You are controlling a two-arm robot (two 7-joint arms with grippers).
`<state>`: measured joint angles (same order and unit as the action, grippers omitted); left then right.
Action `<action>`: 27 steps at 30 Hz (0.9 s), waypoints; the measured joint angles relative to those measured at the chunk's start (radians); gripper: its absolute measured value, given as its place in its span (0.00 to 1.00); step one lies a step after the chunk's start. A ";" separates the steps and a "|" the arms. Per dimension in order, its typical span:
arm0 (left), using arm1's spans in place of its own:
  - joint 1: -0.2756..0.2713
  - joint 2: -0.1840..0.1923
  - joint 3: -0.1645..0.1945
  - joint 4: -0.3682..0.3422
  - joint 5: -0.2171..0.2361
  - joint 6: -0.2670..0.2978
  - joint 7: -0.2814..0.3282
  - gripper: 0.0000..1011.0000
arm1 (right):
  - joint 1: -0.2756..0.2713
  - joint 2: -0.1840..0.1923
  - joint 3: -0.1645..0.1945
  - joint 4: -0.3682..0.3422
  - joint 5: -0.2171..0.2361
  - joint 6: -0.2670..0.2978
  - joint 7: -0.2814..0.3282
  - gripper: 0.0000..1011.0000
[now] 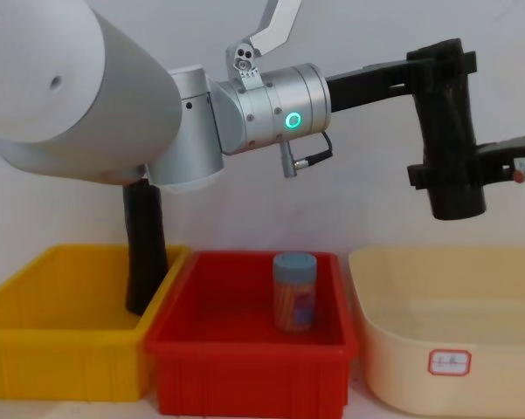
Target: Pick up the garbage bag with the one hand and transfer it to the other hand.
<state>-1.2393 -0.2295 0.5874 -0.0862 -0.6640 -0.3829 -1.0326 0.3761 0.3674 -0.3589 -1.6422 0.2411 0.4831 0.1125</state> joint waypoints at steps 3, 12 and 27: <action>0.000 0.000 0.000 0.000 0.000 0.000 0.000 0.36 | 0.012 -0.007 -0.006 0.016 -0.015 0.002 -0.011 0.99; 0.000 0.000 0.000 0.000 0.000 0.000 0.000 0.36 | 0.042 -0.028 -0.015 0.055 -0.041 0.003 -0.030 0.99; 0.000 0.000 0.000 0.000 0.000 0.000 0.000 0.36 | 0.060 -0.042 -0.021 0.080 -0.058 0.004 -0.040 0.78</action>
<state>-1.2392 -0.2295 0.5874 -0.0863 -0.6639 -0.3827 -1.0325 0.4366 0.3254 -0.3796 -1.5620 0.1828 0.4868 0.0720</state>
